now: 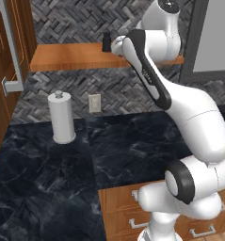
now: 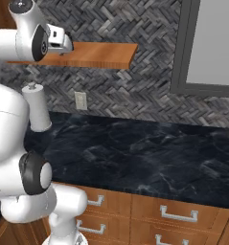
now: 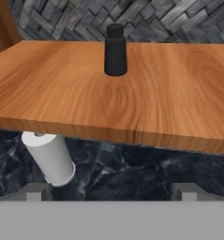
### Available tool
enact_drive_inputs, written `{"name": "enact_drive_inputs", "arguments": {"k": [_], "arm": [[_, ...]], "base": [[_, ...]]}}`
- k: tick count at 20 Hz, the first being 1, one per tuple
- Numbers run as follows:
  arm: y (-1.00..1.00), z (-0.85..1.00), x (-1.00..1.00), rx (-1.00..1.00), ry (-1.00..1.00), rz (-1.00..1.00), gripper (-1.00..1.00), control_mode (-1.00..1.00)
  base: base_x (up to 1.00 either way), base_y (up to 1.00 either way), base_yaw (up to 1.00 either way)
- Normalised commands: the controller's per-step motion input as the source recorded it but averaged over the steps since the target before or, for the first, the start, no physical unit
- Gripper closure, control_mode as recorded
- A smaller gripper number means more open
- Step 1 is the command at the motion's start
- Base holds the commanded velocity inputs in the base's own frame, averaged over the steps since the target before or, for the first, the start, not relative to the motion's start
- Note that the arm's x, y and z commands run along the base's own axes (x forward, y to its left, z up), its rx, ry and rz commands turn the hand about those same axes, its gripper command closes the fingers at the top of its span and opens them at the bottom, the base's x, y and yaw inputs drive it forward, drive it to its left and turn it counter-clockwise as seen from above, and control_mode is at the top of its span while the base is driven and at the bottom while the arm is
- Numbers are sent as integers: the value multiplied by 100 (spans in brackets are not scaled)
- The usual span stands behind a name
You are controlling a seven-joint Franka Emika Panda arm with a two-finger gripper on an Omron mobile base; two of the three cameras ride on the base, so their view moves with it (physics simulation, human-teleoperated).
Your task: Retrieve the shaker from the cabinet and place it next the steak on a plate on the dining table.
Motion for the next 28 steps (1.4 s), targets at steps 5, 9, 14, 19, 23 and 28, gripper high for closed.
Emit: {"name": "enact_drive_inputs", "arguments": {"k": [5,9,14,19,23,28], "arm": [[1,33,48,1,0,0,-100,-100],[0,19,44,1,0,0,-100,-100],[0,0,32,0,0,0,-100,-100],[0,0,19,0,-9,0,-100,-100],[3,0,14,0,-13,0,-100,-100],[13,-2,16,0,-1,0,-100,-100]], "base": [[0,0,0],[0,0,0],[0,0,0],[0,0,0],[0,0,0],[0,0,0]]}}
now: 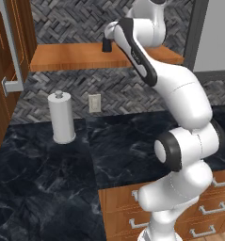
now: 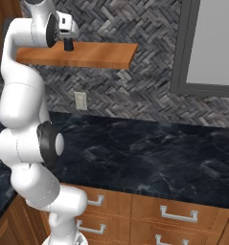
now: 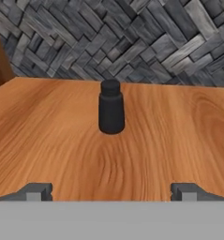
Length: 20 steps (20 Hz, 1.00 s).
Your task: Retrieve the shaker from the cabinet and place it next the steak on a plate on the dining table.
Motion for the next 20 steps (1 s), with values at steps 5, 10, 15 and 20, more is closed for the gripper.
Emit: {"name": "enact_drive_inputs", "arguments": {"k": [5,10,15,20], "arm": [[17,-1,30,0,0,0,-100,-100],[14,0,42,0,0,0,-100,-100],[11,0,40,0,0,0,-100,-100],[2,0,34,0,0,0,-100,-100]], "base": [[0,0,0],[0,0,0],[0,0,0],[0,0,0]]}}
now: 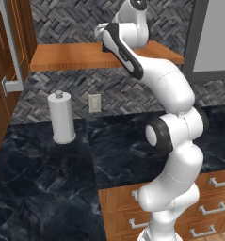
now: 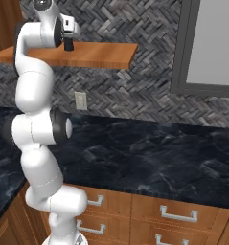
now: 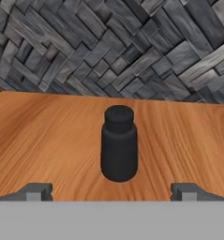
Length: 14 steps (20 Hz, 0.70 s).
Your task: Retrieve the shaker from the cabinet and place it next the steak on a plate on the dining table.
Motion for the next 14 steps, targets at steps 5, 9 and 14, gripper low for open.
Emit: {"name": "enact_drive_inputs", "arguments": {"k": [5,9,14], "arm": [[0,0,27,0,0,-2,-100,-100],[5,0,27,0,0,-2,-100,-100],[4,0,29,-1,0,-2,-100,-100]], "base": [[0,0,0],[0,0,0],[0,0,0]]}}
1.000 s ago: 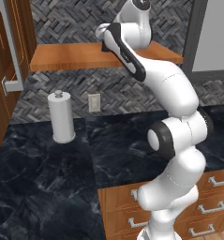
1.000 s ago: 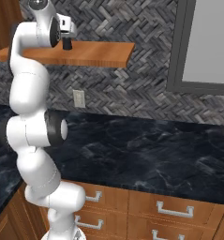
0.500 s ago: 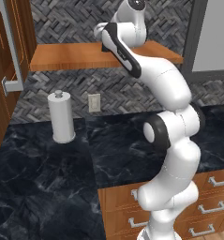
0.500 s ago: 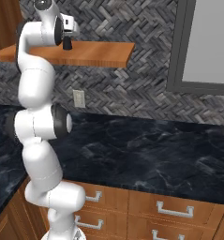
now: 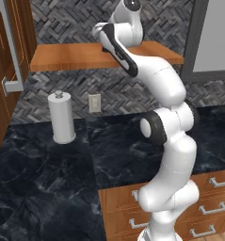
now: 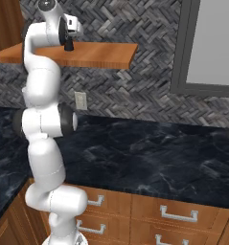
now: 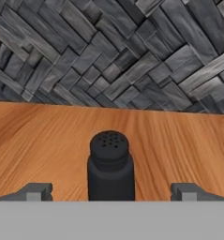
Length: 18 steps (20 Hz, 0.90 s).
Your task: Retrieve the shaker from the cabinet and place it next the steak on a plate on the dining table.
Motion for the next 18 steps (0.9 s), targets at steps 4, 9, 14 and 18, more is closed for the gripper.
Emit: {"name": "enact_drive_inputs", "arguments": {"k": [4,9,14,18], "arm": [[1,0,29,-1,0,-2,-100,-100],[2,0,28,-1,0,-2,-100,-100],[4,0,24,-2,0,-3,-100,-100],[5,0,21,-2,1,-2,100,-100]], "base": [[0,0,0],[0,0,0],[0,0,0],[0,0,0]]}}
